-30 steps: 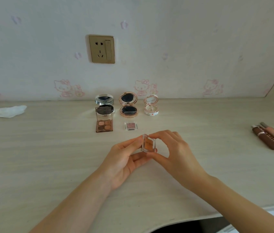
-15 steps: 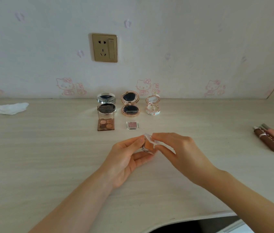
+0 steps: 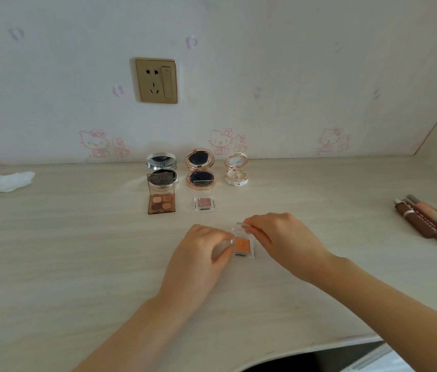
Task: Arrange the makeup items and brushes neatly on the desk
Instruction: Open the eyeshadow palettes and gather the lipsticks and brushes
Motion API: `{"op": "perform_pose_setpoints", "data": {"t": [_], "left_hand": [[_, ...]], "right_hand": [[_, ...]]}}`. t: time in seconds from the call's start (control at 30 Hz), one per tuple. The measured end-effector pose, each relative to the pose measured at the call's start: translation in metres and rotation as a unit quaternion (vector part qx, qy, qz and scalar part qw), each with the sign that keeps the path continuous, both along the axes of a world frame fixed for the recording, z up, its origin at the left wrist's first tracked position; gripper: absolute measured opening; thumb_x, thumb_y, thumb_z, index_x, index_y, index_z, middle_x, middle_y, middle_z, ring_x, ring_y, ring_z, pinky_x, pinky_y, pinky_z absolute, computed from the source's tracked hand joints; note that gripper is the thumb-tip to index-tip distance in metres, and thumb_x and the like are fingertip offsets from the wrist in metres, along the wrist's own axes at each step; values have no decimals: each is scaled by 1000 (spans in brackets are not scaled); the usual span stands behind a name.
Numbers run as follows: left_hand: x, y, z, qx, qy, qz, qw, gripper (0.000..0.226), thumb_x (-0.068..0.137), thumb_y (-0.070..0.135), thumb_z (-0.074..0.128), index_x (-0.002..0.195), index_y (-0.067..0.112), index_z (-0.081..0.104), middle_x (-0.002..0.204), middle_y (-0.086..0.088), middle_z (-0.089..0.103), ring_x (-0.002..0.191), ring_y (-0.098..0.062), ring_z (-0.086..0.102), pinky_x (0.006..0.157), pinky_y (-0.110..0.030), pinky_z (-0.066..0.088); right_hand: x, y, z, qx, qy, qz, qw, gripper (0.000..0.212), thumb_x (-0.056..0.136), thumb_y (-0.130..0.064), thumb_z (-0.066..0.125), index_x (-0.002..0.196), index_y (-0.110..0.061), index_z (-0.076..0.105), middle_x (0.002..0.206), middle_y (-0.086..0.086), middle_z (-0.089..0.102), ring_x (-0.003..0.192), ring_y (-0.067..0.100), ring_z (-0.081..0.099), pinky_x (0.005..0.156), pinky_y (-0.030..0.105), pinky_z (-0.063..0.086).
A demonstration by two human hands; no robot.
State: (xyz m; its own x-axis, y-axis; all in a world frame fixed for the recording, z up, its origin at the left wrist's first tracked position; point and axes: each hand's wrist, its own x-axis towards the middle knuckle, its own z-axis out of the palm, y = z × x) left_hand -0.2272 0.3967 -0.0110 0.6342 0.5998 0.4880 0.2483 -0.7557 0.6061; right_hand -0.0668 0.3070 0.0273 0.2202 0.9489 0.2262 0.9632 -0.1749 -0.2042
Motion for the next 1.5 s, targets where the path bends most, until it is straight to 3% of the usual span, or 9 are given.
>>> {"op": "perform_pose_setpoints", "data": {"t": [0.1, 0.3, 0.47, 0.57, 0.87, 1.07, 1.23, 1.33, 1.5], "left_hand": [[2, 2, -3, 63, 32, -17, 997, 13, 80, 24, 75, 92, 21, 76, 94, 16, 68, 100, -4, 50, 82, -18, 43], [2, 4, -8, 64, 50, -20, 997, 14, 78, 24, 77, 91, 20, 77, 98, 16, 69, 103, -2, 50, 83, -18, 44], [3, 4, -9, 45, 43, -18, 998, 13, 77, 21, 77, 90, 19, 77, 97, 15, 69, 101, 0, 52, 82, -17, 44], [3, 4, -9, 36, 42, -16, 998, 13, 77, 20, 77, 90, 19, 76, 97, 16, 69, 99, 1, 52, 82, -17, 44], [3, 3, -8, 31, 43, -18, 998, 13, 77, 21, 77, 89, 19, 76, 97, 16, 68, 98, 4, 50, 83, -11, 41], [3, 2, -7, 29, 43, -18, 999, 12, 77, 19, 77, 88, 19, 75, 96, 16, 68, 99, 2, 52, 83, -14, 43], [2, 1, -7, 23, 40, -16, 999, 12, 78, 20, 76, 90, 20, 74, 97, 16, 67, 100, 2, 52, 84, -10, 40], [2, 0, -6, 25, 47, -13, 998, 15, 76, 20, 77, 91, 18, 74, 95, 13, 67, 100, -4, 54, 83, -14, 41], [2, 2, -2, 29, 50, 1, 998, 19, 74, 24, 79, 91, 20, 73, 93, 13, 67, 101, -6, 52, 83, -19, 42]], "right_hand": [[-1, 1, -1, -9, -19, -8, 1000, 33, 103, -34, 33, 102, -18, 61, 86, 0, 62, 81, 21, 55, 71, 36, 46], [-4, 2, 0, -15, -33, 10, 999, 34, 102, -36, 33, 114, -24, 62, 99, -3, 67, 95, 19, 58, 78, 36, 48], [2, 11, 7, -49, -47, 47, 997, 36, 103, -34, 35, 100, -13, 64, 88, 2, 67, 81, 21, 58, 76, 35, 47], [5, 16, 12, -63, -32, 52, 996, 35, 102, -30, 38, 94, -8, 64, 85, 5, 68, 78, 24, 59, 75, 37, 47], [9, 21, 15, -60, 18, 65, 996, 30, 101, -27, 44, 105, -10, 68, 95, 1, 72, 86, 23, 63, 82, 32, 46], [10, 21, 9, -39, 41, 53, 997, 29, 101, -28, 43, 110, -14, 67, 101, 0, 71, 94, 20, 62, 83, 30, 46], [4, 5, 3, 23, 33, 4, 999, 44, 99, -33, 46, 141, -22, 42, 126, -5, 59, 119, 14, 49, 95, 28, 43], [-7, -9, -6, 73, 70, -38, 994, 48, 98, -33, 47, 143, -21, 37, 128, -5, 57, 121, 14, 47, 93, 28, 43], [-17, -22, -25, 64, 96, -49, 992, 53, 97, -32, 48, 146, -17, 31, 134, -3, 53, 125, 15, 45, 93, 22, 36]]}}
